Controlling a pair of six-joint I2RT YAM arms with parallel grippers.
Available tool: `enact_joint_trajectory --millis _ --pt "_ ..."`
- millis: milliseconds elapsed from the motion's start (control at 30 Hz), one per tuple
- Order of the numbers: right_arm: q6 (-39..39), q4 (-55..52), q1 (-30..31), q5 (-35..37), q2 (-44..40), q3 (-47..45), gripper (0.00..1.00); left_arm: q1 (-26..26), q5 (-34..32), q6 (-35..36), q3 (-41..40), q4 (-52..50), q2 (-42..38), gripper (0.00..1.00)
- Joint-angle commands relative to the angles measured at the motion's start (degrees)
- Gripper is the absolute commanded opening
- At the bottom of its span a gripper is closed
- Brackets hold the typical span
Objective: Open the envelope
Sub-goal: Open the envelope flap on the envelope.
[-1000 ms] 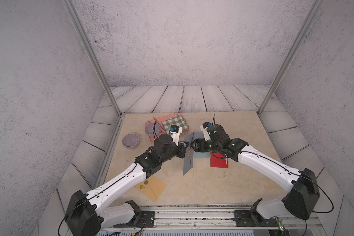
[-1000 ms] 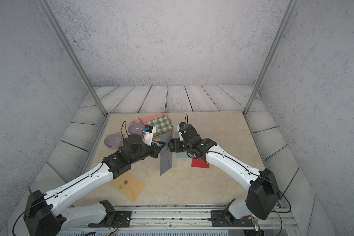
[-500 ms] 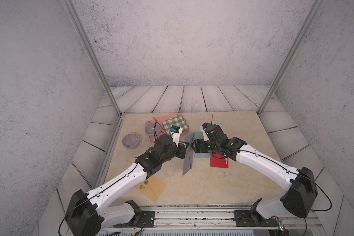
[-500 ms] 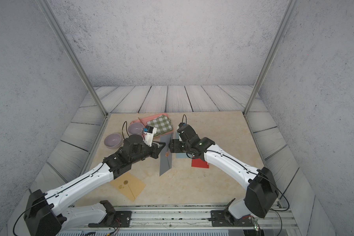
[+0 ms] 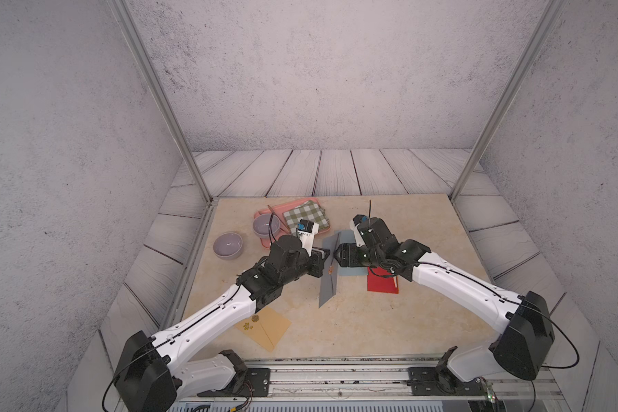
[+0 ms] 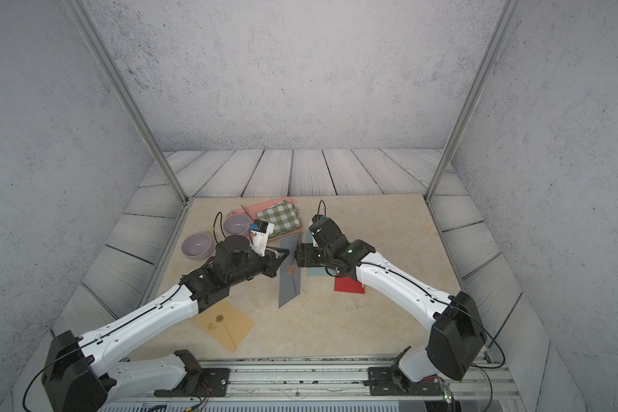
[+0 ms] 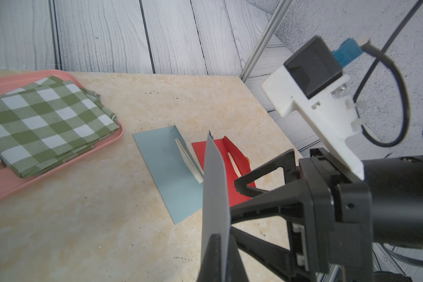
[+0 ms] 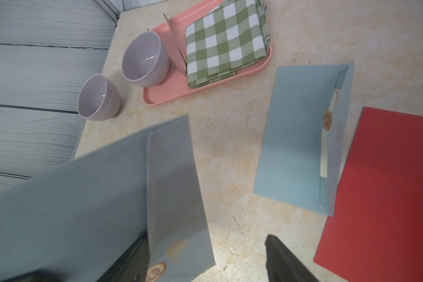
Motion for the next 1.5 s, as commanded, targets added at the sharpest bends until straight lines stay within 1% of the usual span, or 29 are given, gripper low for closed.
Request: enact_joint_trajectory --millis 0,167,400,733,800,967,1100,1300,1400,1467 --pt "0.09 -0.55 -0.17 -0.15 -1.13 0.85 0.77 -0.28 0.96 0.57 -0.28 1.51 -0.4 0.0" --pt "0.11 -0.89 -0.16 0.47 -1.19 0.85 0.77 -0.28 1.27 0.55 -0.01 1.41 -0.23 0.0" --pt "0.31 -5.4 -0.16 5.29 0.17 2.84 0.77 -0.28 1.31 0.46 0.21 1.37 0.04 0.0" --pt "0.75 -6.25 -0.21 5.56 1.02 3.52 0.77 -0.28 1.44 0.37 0.21 1.35 0.21 0.0" --pt "0.75 -6.89 -0.18 5.34 1.66 4.03 0.75 -0.26 1.44 0.37 0.21 1.28 0.26 0.0" --pt "0.72 -7.61 -0.2 3.83 2.82 5.02 0.75 -0.28 1.22 0.45 -0.04 1.38 -0.11 0.0" --pt "0.66 -7.91 -0.15 4.22 3.0 5.07 0.75 -0.26 1.27 0.46 -0.05 1.39 -0.17 0.0" --pt "-0.17 -10.07 -0.15 8.84 2.59 4.8 0.75 -0.24 1.06 0.54 -0.32 1.32 -0.48 0.0" --pt "-0.72 -10.46 -0.24 11.72 1.85 4.12 0.76 -0.24 -0.48 0.55 -0.87 1.32 -1.0 0.0" --pt "-1.83 -9.78 -0.43 11.69 1.09 3.3 0.76 -0.26 -1.98 0.64 -1.34 1.24 -1.49 0.0"
